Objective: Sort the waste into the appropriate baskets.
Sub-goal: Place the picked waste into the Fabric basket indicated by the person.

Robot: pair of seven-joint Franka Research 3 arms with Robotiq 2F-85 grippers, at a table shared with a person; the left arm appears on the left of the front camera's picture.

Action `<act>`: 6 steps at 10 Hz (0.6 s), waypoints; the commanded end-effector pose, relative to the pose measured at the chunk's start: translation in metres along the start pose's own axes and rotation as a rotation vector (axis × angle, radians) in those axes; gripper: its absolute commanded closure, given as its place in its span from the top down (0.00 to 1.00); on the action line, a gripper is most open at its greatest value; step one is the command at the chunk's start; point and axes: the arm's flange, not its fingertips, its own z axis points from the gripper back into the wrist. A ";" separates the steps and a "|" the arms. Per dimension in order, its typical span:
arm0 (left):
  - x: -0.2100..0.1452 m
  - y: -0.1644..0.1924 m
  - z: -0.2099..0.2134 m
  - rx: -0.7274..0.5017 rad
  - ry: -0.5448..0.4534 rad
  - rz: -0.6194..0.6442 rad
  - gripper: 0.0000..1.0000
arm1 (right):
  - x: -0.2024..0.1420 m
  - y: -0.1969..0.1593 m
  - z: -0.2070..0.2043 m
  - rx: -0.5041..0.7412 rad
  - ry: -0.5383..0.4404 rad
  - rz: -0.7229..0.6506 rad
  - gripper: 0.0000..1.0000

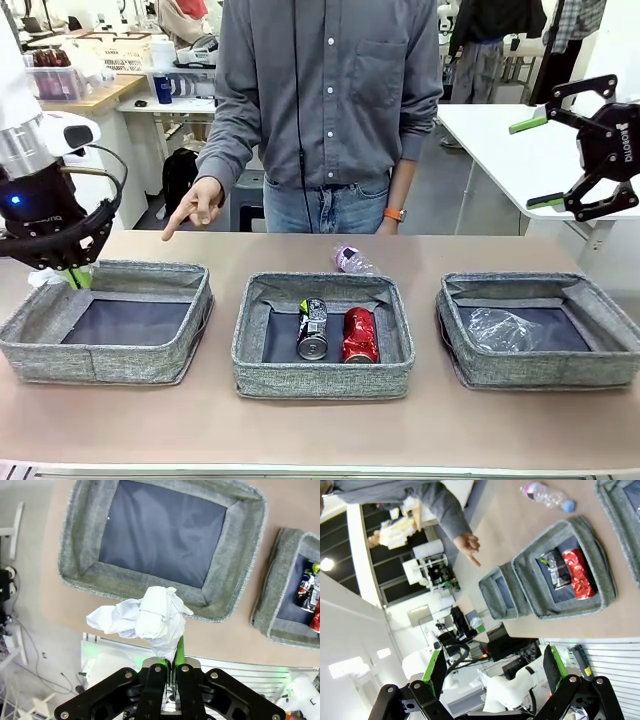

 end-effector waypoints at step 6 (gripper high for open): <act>0.012 -0.005 -0.015 -0.048 -0.047 0.096 0.00 | 0.000 0.001 0.000 0.009 0.005 -0.001 1.00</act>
